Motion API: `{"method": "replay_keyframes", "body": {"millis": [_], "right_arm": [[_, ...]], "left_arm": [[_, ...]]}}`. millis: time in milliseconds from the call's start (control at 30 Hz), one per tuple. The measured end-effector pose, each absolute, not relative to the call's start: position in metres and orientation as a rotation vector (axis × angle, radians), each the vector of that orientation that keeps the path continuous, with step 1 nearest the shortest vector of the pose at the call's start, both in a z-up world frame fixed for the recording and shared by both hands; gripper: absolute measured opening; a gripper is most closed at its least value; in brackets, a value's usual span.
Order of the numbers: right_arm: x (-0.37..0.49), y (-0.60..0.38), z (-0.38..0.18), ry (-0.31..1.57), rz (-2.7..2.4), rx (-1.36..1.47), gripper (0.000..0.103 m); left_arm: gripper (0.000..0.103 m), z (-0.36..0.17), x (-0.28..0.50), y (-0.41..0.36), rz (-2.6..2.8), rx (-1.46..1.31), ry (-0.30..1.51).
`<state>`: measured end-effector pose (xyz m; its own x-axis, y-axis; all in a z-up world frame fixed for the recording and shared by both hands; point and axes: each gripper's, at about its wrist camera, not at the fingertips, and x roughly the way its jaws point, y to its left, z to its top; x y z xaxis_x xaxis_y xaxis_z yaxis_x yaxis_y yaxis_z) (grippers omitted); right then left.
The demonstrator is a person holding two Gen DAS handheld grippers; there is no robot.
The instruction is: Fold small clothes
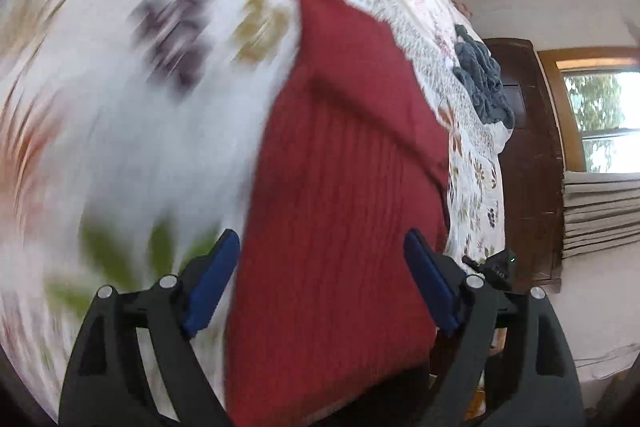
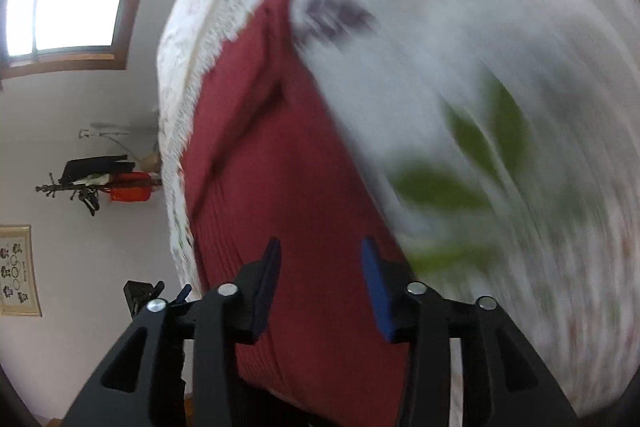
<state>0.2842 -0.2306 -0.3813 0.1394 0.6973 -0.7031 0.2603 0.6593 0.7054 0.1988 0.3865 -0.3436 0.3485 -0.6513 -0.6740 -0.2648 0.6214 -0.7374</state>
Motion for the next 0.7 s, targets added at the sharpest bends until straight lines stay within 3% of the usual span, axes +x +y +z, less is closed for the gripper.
{"method": "replay_keyframes", "body": {"millis": [267, 700], "right_arm": [[0.17, -0.247, -0.39, 1.512, 0.358, 0.871, 0.05], [0.144, -0.225, -0.395, 1.5, 0.368, 0.925, 0.051]], "left_arm": [[0.084, -0.365, 0.085, 0.374, -0.312, -0.989, 1.31], [0.087, -0.404, 0.064, 0.344, -0.331, -1.04, 1.422]]}}
